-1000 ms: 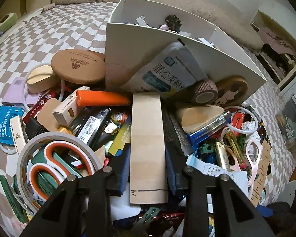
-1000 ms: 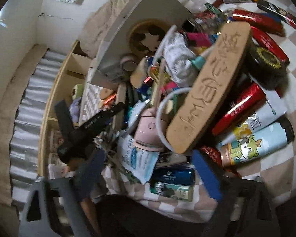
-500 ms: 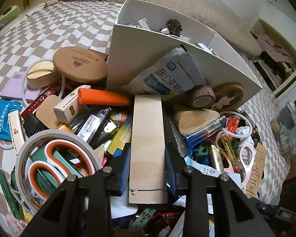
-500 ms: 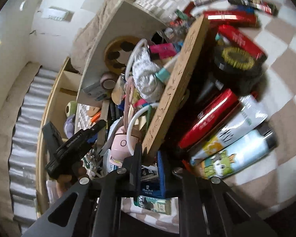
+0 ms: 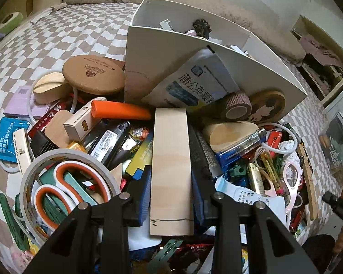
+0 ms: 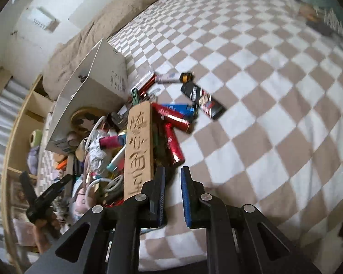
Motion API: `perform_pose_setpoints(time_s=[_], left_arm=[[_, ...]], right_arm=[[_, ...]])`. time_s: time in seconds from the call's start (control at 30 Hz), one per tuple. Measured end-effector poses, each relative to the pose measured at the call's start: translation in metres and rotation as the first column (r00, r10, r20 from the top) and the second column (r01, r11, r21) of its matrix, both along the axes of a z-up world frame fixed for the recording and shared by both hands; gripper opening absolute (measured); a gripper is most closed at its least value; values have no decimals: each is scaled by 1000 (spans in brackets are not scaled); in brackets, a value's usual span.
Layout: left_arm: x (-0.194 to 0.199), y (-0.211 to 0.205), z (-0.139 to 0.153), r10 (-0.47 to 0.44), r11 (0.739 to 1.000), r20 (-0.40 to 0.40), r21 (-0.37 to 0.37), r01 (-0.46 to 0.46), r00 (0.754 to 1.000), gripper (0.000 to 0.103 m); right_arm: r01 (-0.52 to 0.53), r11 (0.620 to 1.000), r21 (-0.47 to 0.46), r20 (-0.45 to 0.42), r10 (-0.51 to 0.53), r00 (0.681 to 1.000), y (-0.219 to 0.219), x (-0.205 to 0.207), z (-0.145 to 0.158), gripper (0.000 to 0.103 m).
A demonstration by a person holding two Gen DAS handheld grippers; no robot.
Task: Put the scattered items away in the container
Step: 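Close the right gripper on the engraved wooden plaque while the left gripper grasps the light wooden block, then lift the plaque and the wooden block up from the pile with both grippers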
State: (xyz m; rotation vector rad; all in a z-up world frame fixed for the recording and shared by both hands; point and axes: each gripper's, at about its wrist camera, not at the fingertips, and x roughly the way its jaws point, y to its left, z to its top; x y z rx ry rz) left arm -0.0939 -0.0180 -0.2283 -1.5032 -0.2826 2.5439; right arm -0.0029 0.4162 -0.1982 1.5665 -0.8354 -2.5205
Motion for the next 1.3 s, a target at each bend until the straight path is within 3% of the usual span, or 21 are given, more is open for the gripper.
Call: perform_pose_setpoints(time_s=[0.03, 0.1, 0.13, 0.43, 0.63, 0.7, 0.8, 1.03, 1.3], left_arm=[[0, 0, 0, 0, 1000, 0, -1, 0, 1000, 32], [0, 0, 0, 0, 1000, -1, -3, 0, 1000, 33], [-1, 0, 0, 0, 1000, -1, -5, 0, 1000, 33], [-3, 2, -1, -3, 1000, -5, -20, 3, 1000, 32], [-4, 2, -1, 0, 999, -6, -41, 0, 1000, 33], [-4, 3, -1, -1, 999, -7, -47, 1, 1000, 33], [-6, 3, -2, 2, 998, -5, -59, -3, 1000, 33], [-7, 2, -3, 17, 997, -12, -76, -18, 1000, 32], [-4, -5, 0, 32, 999, -18, -32, -32, 999, 32]], right_arm=[[-16, 1000, 23, -3, 16, 1000, -4, -4, 1, 24], [-60, 996, 70, -11, 61, 998, -18, -10, 1, 71], [-76, 993, 91, -16, 78, 997, -24, -12, 0, 73], [-170, 936, 308, -41, 191, 981, -83, -39, -13, 73], [-224, 880, 418, -33, 262, 965, -102, -33, -15, 64], [-227, 876, 426, -33, 266, 964, -102, -33, -16, 54], [-222, 879, 422, -33, 260, 965, -101, -37, -20, 48], [-190, 887, 421, -70, 241, 968, -97, -34, -20, 46], [-153, 921, 357, -128, 211, 969, -89, -26, -13, 45]])
